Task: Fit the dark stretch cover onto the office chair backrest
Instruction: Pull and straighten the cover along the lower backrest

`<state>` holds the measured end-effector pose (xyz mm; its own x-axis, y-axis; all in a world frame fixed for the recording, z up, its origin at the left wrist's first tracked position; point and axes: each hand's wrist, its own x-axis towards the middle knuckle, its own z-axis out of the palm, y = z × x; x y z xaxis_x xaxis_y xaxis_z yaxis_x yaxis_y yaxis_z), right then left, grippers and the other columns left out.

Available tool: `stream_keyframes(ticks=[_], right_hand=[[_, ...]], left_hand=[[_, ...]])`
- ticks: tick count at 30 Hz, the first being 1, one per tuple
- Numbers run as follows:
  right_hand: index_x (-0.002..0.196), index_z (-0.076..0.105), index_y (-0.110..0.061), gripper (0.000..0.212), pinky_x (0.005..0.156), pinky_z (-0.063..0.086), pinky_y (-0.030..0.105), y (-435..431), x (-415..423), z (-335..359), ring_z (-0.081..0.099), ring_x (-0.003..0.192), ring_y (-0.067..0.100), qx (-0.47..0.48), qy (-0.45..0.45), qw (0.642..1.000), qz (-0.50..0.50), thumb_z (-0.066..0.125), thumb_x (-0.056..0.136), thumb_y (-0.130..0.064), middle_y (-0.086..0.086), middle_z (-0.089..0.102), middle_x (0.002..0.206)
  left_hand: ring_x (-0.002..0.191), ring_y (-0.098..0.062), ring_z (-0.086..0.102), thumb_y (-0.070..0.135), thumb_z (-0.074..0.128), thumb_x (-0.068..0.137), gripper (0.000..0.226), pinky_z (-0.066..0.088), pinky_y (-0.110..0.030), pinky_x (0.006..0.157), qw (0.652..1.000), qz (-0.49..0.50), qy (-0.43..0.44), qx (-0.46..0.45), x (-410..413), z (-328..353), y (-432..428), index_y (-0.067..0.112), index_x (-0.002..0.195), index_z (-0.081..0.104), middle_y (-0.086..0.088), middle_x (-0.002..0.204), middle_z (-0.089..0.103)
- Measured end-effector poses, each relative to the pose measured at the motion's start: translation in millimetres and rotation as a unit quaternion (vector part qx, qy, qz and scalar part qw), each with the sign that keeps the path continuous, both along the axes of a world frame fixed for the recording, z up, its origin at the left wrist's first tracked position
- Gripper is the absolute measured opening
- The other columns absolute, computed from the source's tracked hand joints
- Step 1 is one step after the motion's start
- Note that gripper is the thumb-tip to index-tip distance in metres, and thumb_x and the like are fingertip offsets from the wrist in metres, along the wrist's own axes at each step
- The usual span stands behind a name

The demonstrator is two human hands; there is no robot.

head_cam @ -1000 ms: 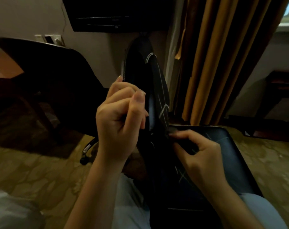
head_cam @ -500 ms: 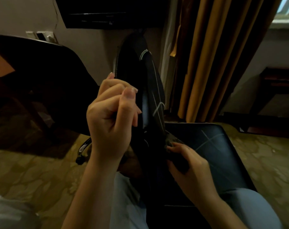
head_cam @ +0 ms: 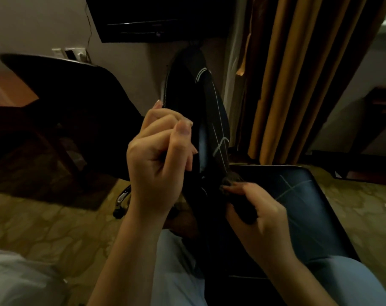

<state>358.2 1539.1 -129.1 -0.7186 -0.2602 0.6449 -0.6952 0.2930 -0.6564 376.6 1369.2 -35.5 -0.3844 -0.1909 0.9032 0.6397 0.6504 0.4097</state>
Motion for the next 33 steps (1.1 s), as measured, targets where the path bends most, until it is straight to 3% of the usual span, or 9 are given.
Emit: stream_keyframes(ticks=[4,7,14,18,28,31,33], right_hand=[[0.098,0.065,-0.032,0.046,0.082,0.045,0.007,20,5,-36,0.06,0.093,-0.007,0.06,-0.061,0.995,-0.042,0.079,0.069,0.0,-0.021,0.061,0.098],[0.096,0.069,-0.029,0.041,0.081,0.042,0.002,28,1,-39,0.06,0.093,-0.009,0.092,-0.093,0.99,-0.05,0.08,0.069,0.0,-0.024,0.06,0.097],[0.102,0.07,-0.016,0.027,0.086,0.049,0.015,-1,-1,22,0.062,0.098,0.001,0.021,0.017,1.0,0.003,0.07,0.076,-0.01,-0.006,0.068,0.101],[0.099,0.07,-0.014,0.027,0.084,0.052,0.021,-4,2,14,0.063,0.097,0.003,0.009,0.028,1.0,-0.004,0.071,0.074,-0.006,-0.006,0.067,0.1],[0.092,0.072,-0.027,0.035,0.074,0.045,0.003,30,9,-45,0.06,0.088,-0.011,0.097,-0.13,0.985,-0.061,0.08,0.069,-0.002,-0.027,0.06,0.094],[0.091,0.072,-0.024,0.028,0.076,0.041,0.0,24,4,-25,0.058,0.087,-0.01,0.097,-0.089,0.989,-0.071,0.078,0.07,-0.006,-0.023,0.062,0.091],[0.094,0.071,-0.02,0.024,0.078,0.045,0.006,12,4,-1,0.061,0.089,-0.005,0.049,-0.042,0.997,-0.041,0.073,0.072,-0.01,-0.015,0.066,0.092]], left_hand=[[0.083,-0.007,0.058,0.009,0.034,0.097,0.052,0.031,-0.027,0.103,1.0,0.005,0.013,0.02,-3,-3,3,0.013,0.047,0.049,0.001,0.051,0.049],[0.084,-0.005,0.058,0.008,0.034,0.096,0.049,0.032,-0.026,0.101,0.999,0.002,0.026,0.025,-4,-3,5,0.017,0.05,0.048,0.004,0.055,0.05],[0.083,-0.007,0.058,0.01,0.036,0.097,0.05,0.031,-0.029,0.105,1.0,0.006,0.007,0.007,0,-1,2,0.015,0.049,0.049,0.002,0.052,0.049],[0.083,-0.005,0.057,0.01,0.036,0.097,0.05,0.03,-0.026,0.105,1.0,0.004,0.001,0.002,1,0,0,0.015,0.049,0.049,-0.001,0.053,0.051],[0.084,-0.012,0.058,0.008,0.034,0.097,0.051,0.032,-0.031,0.104,0.999,0.011,0.022,0.025,-4,-4,5,0.013,0.049,0.05,0.003,0.053,0.049],[0.084,-0.013,0.058,0.008,0.034,0.097,0.052,0.032,-0.031,0.105,1.0,0.012,0.015,0.015,-3,-2,4,0.013,0.047,0.049,0.002,0.052,0.048],[0.084,-0.014,0.058,0.009,0.035,0.097,0.052,0.032,-0.031,0.104,1.0,0.007,0.012,0.013,-3,-2,3,0.013,0.047,0.049,0.002,0.054,0.05]])
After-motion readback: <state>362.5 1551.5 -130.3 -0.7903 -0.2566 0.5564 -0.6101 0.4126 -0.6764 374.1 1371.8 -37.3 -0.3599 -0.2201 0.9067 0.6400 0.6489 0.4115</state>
